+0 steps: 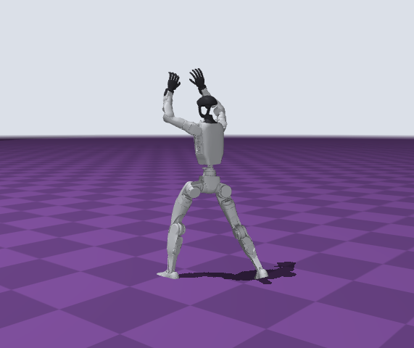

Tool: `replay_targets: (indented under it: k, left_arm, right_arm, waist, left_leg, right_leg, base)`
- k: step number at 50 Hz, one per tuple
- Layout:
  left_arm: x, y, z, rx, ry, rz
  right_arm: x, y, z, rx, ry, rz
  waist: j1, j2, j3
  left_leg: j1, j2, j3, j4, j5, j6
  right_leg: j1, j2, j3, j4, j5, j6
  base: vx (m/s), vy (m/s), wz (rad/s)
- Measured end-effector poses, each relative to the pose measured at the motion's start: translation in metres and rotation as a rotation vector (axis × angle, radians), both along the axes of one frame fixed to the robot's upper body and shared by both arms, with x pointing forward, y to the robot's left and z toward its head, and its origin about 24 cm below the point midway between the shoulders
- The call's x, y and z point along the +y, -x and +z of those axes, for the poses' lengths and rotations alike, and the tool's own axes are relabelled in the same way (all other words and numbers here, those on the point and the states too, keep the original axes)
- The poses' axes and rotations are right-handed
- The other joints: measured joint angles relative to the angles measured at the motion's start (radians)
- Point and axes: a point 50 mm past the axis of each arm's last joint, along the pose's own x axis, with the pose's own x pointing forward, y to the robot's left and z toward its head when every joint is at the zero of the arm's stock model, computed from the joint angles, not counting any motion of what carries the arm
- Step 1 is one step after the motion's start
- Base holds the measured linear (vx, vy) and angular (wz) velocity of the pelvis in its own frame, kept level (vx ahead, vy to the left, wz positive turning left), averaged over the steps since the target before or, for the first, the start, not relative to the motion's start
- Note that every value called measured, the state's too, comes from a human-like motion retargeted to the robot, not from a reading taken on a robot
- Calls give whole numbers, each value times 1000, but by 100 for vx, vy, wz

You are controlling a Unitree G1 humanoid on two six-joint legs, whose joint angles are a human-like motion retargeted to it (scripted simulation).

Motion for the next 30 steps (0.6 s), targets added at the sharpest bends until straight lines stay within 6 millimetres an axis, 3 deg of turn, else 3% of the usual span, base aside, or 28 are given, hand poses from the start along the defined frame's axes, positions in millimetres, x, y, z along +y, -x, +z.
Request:
replay_targets:
  k: [2, 4, 7, 10, 15, 23, 30]
  left_arm:
    - [6, 43, 12, -234, 17, 12]
    - [15, 75, 10, -429, 54, -12]
    - [26, 104, -8, -629, 109, -109]
    - [25, 105, -36, -678, 117, -212]
    - [21, 107, -52, -644, 83, -262]
    - [17, 98, -48, -546, 44, -199]
    - [17, 89, -49, -471, 43, -199]
  right_arm:
    - [-7, 43, 10, -187, -14, 40]
    - [-19, 80, 7, -347, -16, 82]
    - [-33, 110, -11, -507, -24, 118]
    - [-34, 113, -34, -563, -1, 142]
    - [-24, 105, -56, -546, 46, 178]
    - [-20, 102, -51, -480, 48, 144]
    - [-20, 97, -50, -430, 70, 132]
  waist:
    - [-24, 33, 47]
    - [-50, 79, 86]
    - [-116, 123, 149]
    - [-160, 142, 169]
    - [-179, 123, 112]
    - [-146, 117, 7]
    - [-136, 119, 7]
  left_leg:
    - [-92, 66, -79, 168, -50, -23]
    - [-155, 108, -157, 279, -80, -36]
    - [-172, 89, -242, 295, -50, -36]
    - [-153, 58, -270, 269, -23, -36]
    - [-98, 27, -246, 197, 14, -36]
    - [-45, 23, -221, 147, 29, -36]
    - [-56, 26, -228, 195, 2, -36]
  right_leg:
    - [50, 52, -29, -9, -108, -9]
    - [83, 106, -47, 20, -192, -24]
    - [108, 143, -82, 106, -272, -53]
    - [107, 140, -105, 206, -320, -61]
    - [121, 115, -115, 229, -344, -54]
    - [145, 108, -112, 206, -332, -50]
    - [157, 106, -110, 221, -355, -47]
  base:
    - [-28, -42, 42]
    - [-27, -31, 70]
    - [-25, -21, 97]
    - [-18, -12, 68]
    - [-6, -6, 14]
    - [0, 0, 0]
    - [0, 0, 0]
